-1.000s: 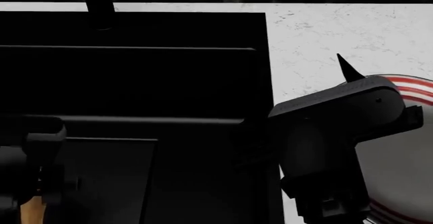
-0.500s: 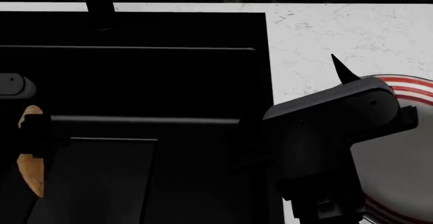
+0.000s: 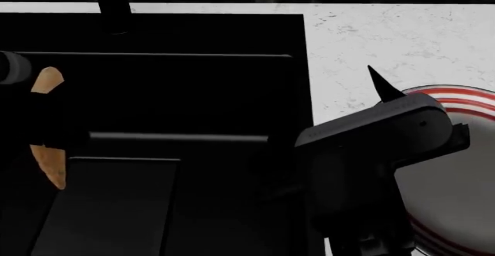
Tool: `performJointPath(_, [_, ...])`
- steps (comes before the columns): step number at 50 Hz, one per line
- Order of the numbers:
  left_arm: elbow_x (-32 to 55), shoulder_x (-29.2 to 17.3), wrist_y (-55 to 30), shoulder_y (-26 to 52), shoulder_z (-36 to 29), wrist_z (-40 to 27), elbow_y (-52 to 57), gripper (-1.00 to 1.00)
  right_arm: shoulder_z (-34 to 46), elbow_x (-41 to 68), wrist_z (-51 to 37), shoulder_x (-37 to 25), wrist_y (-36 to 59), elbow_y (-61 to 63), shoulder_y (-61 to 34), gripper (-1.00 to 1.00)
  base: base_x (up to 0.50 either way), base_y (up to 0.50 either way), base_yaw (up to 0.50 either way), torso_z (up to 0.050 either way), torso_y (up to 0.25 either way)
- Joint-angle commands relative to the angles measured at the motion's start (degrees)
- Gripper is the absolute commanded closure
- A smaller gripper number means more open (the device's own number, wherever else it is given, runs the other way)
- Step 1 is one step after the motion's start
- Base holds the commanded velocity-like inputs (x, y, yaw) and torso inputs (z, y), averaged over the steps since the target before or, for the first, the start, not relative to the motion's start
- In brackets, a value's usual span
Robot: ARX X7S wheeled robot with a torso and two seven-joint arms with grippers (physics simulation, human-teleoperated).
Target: Pick the sweet potato from the sink and place it on the plate located on the counter
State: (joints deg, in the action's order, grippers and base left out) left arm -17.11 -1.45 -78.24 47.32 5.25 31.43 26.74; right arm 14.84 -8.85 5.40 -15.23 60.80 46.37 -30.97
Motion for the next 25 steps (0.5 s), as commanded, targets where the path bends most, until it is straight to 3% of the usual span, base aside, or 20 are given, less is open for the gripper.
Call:
performJointPath(1, [3.34,-0.22,-2.72,0.92,-2.01,-1.03,4.66,1.00,-0.43,0.55,0.17,-0.12,-0.39,0.27,0.44,-1.00,0.00,0.00,0.00,0.000,0.000])
performJointPath(11, [9.19,1.21,-8.15,3.72,-1.31,-0.31,10.44,1.00,-2.33,3.47,2.73,0.79,1.42,2.68,1.03,-1.00,0.00,0.00,0.00,0.000,0.000])
performJointPath(25, [26.30,1.20,-10.90,9.88,1.01,-8.45,9.49,1.00,-7.09,10.02,9.31,1.80,4.99,5.64,2.15,-1.00,0.00,0.00,0.00,0.000,0.000])
